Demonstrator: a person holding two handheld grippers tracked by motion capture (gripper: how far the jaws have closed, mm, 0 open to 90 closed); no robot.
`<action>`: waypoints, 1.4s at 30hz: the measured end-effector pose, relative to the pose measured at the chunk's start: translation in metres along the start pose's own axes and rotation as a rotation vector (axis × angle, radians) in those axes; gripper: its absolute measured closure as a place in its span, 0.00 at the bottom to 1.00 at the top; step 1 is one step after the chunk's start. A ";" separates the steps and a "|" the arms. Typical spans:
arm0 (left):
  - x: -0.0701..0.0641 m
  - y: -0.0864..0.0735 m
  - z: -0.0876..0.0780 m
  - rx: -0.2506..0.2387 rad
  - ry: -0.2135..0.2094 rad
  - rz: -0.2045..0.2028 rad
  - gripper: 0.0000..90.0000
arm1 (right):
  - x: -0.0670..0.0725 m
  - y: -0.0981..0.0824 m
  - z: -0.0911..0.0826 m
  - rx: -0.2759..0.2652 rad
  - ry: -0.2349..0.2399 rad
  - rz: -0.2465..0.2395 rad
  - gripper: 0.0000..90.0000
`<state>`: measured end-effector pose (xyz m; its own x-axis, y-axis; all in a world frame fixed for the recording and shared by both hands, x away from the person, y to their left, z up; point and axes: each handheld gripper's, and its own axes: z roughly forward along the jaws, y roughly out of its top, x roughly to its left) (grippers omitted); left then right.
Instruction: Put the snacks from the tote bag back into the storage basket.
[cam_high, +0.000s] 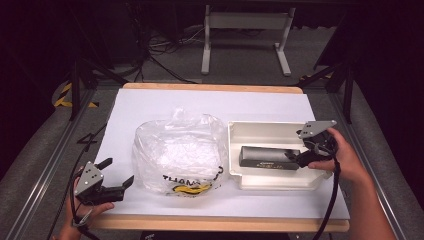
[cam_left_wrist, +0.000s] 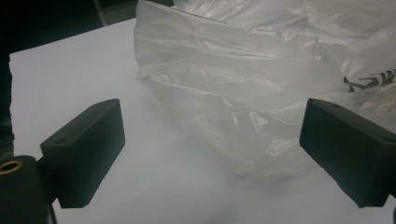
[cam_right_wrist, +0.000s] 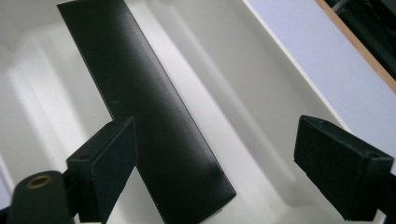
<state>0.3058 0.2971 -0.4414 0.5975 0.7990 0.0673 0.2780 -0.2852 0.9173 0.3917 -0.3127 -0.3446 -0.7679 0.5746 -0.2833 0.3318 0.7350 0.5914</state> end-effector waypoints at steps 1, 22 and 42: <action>0.000 0.000 0.001 0.001 -0.001 0.005 0.08 | 0.000 -0.001 -0.001 -0.004 -0.013 0.008 0.14; 0.001 0.000 0.001 0.004 -0.004 0.001 0.08 | 0.011 -0.025 -0.028 -0.105 -0.185 0.161 0.08; 0.004 -0.002 -0.001 0.002 0.002 -0.009 0.08 | 0.034 -0.076 -0.042 -0.238 -0.277 0.262 0.07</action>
<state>0.3071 0.3011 -0.4424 0.5936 0.8025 0.0603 0.2847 -0.2795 0.9170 0.3169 -0.3641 -0.3672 -0.4885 0.8287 -0.2733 0.3349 0.4673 0.8182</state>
